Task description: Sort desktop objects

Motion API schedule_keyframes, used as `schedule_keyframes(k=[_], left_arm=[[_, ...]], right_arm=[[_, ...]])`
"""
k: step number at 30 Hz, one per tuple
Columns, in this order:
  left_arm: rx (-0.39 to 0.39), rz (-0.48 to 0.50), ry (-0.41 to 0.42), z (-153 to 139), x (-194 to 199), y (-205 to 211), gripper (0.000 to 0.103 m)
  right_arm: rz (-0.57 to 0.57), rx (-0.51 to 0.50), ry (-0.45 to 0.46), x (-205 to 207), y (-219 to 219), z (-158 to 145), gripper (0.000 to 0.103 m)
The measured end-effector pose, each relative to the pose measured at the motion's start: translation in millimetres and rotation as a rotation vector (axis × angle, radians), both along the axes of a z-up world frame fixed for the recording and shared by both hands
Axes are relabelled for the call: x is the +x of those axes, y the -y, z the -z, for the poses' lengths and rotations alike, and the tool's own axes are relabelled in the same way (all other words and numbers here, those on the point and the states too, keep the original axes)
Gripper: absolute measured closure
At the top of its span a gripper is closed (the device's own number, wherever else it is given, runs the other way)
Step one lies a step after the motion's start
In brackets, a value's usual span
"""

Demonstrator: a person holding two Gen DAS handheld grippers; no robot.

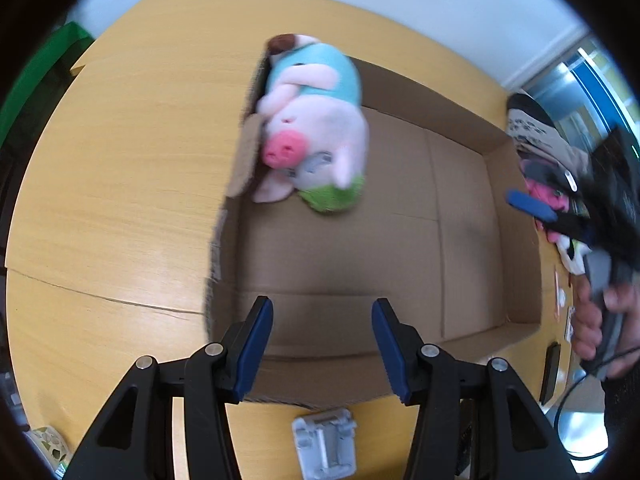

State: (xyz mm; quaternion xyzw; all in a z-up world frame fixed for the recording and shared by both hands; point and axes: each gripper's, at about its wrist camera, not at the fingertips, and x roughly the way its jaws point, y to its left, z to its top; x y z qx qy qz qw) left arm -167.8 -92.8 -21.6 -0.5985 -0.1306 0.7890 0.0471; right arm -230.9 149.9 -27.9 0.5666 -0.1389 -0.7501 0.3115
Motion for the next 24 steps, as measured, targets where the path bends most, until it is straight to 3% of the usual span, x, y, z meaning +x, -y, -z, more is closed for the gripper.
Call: schedule_keyframes(k=[4, 6, 9, 13, 16, 18, 24], left_arm=[[0.021, 0.030, -0.044, 6, -1, -1, 0.052], [0.027, 0.018, -0.019, 34, 16, -20, 0.052], [0.008, 0.019, 0.022, 57, 11, -21, 0.052], [0.027, -0.039, 0.108, 86, 34, -7, 0.054], [0.006, -0.037, 0.085, 81, 47, -6, 0.056], [-0.012, -0.024, 0.115, 84, 49, -8, 0.057], [-0.022, -0.036, 0.126, 85, 64, -9, 0.057]], right_arm=[[0.073, 0.138, -0.015, 54, -67, 1, 0.004], [0.140, 0.214, 0.013, 72, -93, 15, 0.004], [0.209, 0.206, 0.046, 90, -121, 31, 0.004], [0.233, 0.141, 0.131, 102, -131, 52, 0.005], [0.253, 0.135, 0.140, 102, -139, 59, 0.005], [0.237, 0.132, 0.138, 103, -138, 60, 0.005], [0.132, 0.255, 0.102, 112, -126, 62, 0.005]])
